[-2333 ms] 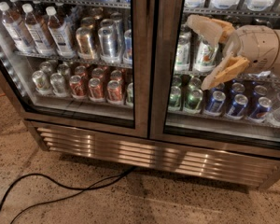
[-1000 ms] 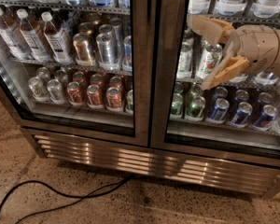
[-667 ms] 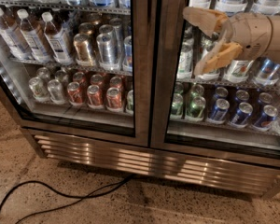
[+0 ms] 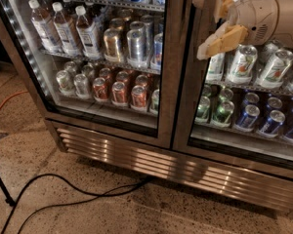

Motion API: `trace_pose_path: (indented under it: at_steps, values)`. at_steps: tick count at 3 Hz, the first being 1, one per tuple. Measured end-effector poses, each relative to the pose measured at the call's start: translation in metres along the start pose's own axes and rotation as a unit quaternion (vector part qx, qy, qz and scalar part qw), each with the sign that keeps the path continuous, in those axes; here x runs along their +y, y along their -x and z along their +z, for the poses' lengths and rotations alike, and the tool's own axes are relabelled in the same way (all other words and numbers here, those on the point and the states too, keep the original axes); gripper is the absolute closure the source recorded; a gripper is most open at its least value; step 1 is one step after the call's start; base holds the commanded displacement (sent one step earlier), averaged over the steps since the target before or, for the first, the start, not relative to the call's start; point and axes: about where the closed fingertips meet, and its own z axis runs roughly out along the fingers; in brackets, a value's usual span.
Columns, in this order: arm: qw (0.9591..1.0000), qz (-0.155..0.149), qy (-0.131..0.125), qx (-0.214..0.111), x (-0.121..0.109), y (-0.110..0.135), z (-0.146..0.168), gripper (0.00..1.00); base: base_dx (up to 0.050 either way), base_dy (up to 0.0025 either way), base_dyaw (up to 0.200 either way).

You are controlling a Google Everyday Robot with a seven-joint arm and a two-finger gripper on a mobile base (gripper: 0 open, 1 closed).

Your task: Open right fridge door

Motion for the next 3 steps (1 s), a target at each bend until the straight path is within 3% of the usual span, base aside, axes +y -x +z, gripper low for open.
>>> trace_pose_path:
  at_steps: [1, 3]
  values:
    - [1.0000, 0.000, 0.000, 0.000, 0.0000, 0.0000, 0.0000, 0.00, 0.000, 0.00000, 0.000]
    - [1.0000, 0.000, 0.000, 0.000, 0.0000, 0.0000, 0.0001, 0.42, 0.000, 0.00000, 0.000]
